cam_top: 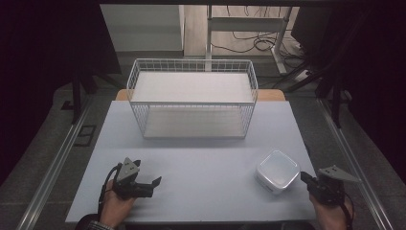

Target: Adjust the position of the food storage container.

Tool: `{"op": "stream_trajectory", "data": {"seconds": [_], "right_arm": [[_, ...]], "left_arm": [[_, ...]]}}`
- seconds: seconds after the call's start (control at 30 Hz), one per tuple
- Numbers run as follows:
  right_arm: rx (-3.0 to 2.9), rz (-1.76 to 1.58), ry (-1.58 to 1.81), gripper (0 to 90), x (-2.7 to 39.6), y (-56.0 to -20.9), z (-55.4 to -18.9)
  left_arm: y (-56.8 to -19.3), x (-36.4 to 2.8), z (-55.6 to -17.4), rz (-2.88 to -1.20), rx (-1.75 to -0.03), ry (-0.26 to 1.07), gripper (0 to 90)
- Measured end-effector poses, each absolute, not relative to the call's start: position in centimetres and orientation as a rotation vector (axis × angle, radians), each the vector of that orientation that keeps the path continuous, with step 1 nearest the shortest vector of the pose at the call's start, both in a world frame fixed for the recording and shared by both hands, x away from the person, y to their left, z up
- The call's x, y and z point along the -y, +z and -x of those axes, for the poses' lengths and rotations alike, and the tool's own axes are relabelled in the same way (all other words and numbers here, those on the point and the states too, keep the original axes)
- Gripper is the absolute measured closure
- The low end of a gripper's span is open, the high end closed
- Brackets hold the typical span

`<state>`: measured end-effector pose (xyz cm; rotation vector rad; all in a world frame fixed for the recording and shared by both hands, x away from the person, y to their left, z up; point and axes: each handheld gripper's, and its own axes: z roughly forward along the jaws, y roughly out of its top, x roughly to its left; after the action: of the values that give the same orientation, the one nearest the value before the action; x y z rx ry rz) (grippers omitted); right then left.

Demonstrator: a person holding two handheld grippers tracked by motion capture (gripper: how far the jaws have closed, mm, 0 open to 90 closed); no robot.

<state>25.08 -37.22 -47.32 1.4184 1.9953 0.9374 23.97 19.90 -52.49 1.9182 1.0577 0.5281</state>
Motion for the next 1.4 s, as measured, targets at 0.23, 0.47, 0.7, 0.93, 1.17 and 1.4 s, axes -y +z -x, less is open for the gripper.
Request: {"op": "stream_trajectory", "data": {"seconds": [0.23,0.47,0.7,0.93,1.17,1.4], "right_arm": [[-2.027,-1.441,0.912,88.9,37.0,-47.8,-25.2],[-2.127,-1.408,0.892,88.9,35.5,-48.6,-25.4],[-2.219,-1.34,0.931,88.9,33.1,-48.8,-25.7],[-2.331,-1.21,0.929,88.7,29.6,-49.0,-25.9],[-2.161,-1.343,0.882,88.7,33.5,-48.3,-26.9],[-2.099,-1.384,0.861,88.7,35.0,-48.5,-30.1]], "left_arm": [[-52.5,-19.8,-24.0,-1.924,-1.056,0.528,1.8],[-52.6,-19.8,-24.0,-1.924,-1.058,0.527,1.9],[-52.6,-19.7,-24.0,-1.928,-1.056,0.523,2.0],[-52.6,-19.7,-24.0,-1.932,-1.056,0.522,2.0],[-52.7,-19.7,-24.0,-1.93,-1.059,0.511,2.2],[-52.8,-19.9,-24.2,-1.923,-1.069,0.494,2.2]]}}
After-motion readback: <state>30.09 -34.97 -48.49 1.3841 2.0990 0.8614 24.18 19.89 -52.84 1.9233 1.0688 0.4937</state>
